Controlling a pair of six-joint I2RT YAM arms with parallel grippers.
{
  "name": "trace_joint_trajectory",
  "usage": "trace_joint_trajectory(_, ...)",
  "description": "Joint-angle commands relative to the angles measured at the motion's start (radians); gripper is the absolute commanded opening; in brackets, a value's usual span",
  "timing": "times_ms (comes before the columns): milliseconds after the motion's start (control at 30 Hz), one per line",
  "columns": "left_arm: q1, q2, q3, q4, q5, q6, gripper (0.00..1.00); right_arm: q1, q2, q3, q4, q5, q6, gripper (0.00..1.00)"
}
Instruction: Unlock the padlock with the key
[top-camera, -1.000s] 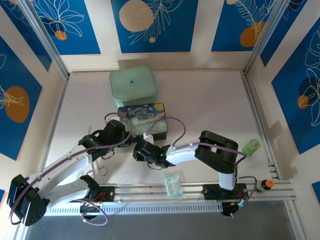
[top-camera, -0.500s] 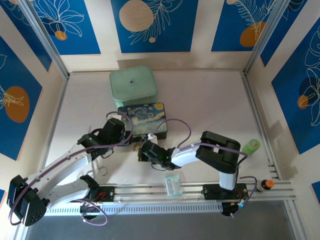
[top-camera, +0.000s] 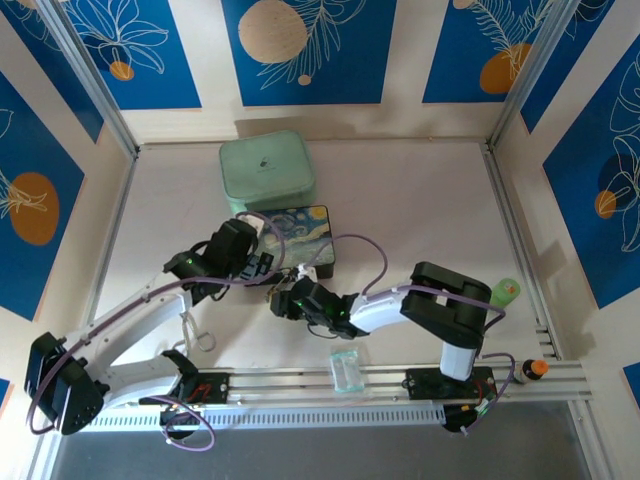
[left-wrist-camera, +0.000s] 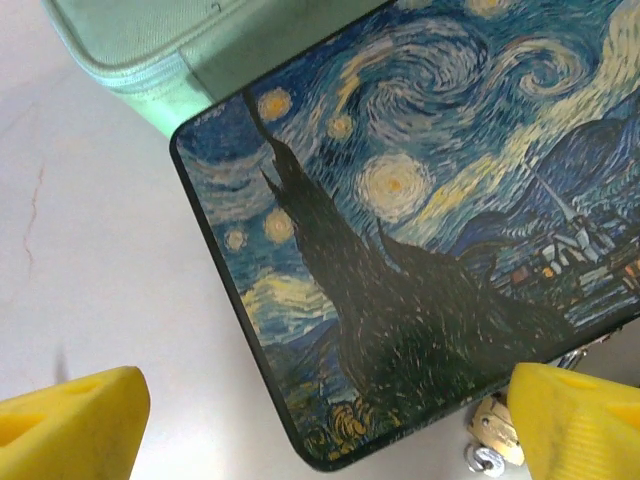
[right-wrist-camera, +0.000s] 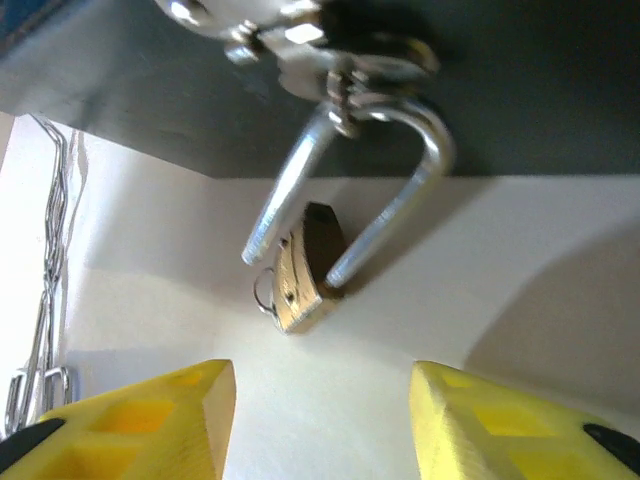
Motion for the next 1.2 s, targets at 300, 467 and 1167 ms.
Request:
trace_joint_trajectory(300, 0.018, 0.006, 0.044, 0.011, 0.014, 0.020, 0.93, 0.035, 0.139, 0.212, -0.300, 0.227, 0.017, 0.40)
trace_joint_trajectory(467, 0.018, 0.008, 0.044, 0.003, 0.004, 0.019, 0.94, 0.047, 0.166, 0.224, -0.373, 0.266, 0.034, 0.28)
trace_joint_trajectory(1167, -0.003, 0.077, 0.012, 0.008, 0.160, 0.339, 0.87, -0.053, -0.042, -0.156, 0.015, -0.052, -0.028, 0.03)
